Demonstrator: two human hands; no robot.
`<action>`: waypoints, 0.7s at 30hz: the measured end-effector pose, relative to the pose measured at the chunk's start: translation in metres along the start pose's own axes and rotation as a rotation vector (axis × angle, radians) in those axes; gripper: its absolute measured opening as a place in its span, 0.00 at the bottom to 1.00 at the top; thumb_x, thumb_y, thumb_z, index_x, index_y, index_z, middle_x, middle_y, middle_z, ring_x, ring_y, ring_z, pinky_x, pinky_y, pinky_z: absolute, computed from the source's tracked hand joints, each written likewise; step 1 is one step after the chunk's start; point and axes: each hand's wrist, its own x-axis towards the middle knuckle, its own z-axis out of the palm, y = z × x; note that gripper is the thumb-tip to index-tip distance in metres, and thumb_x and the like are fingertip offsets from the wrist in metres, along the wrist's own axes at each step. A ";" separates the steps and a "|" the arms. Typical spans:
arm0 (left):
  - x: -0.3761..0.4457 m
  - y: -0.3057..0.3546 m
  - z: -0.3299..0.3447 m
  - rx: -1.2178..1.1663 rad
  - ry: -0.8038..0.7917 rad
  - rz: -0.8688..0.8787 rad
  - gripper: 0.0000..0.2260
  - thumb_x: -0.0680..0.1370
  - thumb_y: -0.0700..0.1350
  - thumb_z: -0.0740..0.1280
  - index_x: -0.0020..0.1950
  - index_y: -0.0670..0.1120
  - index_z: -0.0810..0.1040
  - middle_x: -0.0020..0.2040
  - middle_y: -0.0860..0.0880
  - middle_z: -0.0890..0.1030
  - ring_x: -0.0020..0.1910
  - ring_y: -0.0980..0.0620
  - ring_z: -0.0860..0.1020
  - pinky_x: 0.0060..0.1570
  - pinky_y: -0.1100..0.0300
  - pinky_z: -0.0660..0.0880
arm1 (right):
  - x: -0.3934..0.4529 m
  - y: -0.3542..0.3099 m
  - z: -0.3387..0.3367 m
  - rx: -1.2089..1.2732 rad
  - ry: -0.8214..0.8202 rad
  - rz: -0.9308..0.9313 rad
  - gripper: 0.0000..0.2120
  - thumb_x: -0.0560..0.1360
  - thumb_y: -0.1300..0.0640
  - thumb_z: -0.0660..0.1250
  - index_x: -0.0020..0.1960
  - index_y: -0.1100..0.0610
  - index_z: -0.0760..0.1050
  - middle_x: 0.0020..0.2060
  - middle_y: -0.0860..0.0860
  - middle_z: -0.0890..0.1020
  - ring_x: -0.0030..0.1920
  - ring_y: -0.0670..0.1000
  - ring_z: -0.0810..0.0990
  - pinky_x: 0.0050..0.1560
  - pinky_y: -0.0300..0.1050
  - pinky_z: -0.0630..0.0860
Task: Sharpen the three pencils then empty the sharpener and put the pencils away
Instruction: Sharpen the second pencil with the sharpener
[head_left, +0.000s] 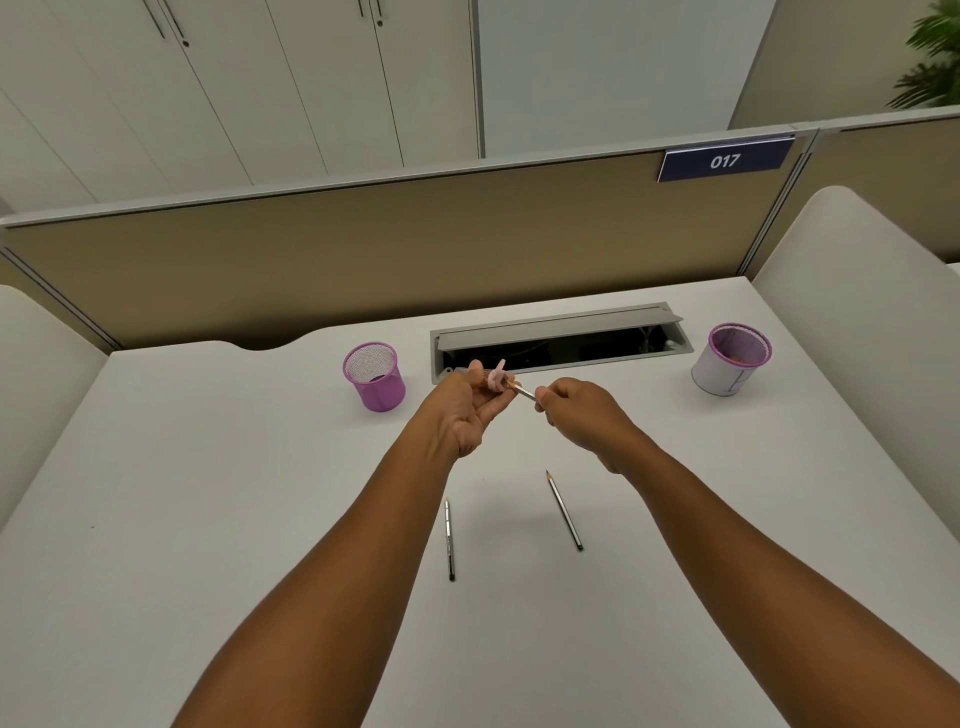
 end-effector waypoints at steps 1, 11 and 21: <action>0.000 -0.001 0.000 0.008 -0.004 0.003 0.19 0.83 0.38 0.57 0.75 0.43 0.65 0.47 0.38 0.80 0.47 0.44 0.79 0.61 0.47 0.73 | 0.000 0.001 0.000 -0.014 0.005 -0.016 0.13 0.81 0.51 0.58 0.50 0.58 0.77 0.41 0.52 0.78 0.39 0.49 0.72 0.37 0.42 0.68; -0.003 -0.005 0.004 0.062 -0.036 0.008 0.19 0.82 0.43 0.59 0.73 0.41 0.68 0.64 0.37 0.77 0.61 0.40 0.78 0.52 0.51 0.77 | 0.001 -0.003 0.013 -0.475 0.301 -0.371 0.09 0.79 0.56 0.61 0.47 0.60 0.77 0.42 0.53 0.77 0.40 0.50 0.74 0.38 0.41 0.68; 0.002 -0.006 -0.002 0.102 -0.064 0.010 0.15 0.81 0.43 0.62 0.64 0.36 0.73 0.56 0.36 0.79 0.47 0.43 0.81 0.58 0.49 0.76 | 0.007 -0.029 -0.006 0.456 -0.225 0.477 0.18 0.82 0.56 0.52 0.44 0.63 0.76 0.24 0.50 0.68 0.21 0.44 0.59 0.19 0.34 0.56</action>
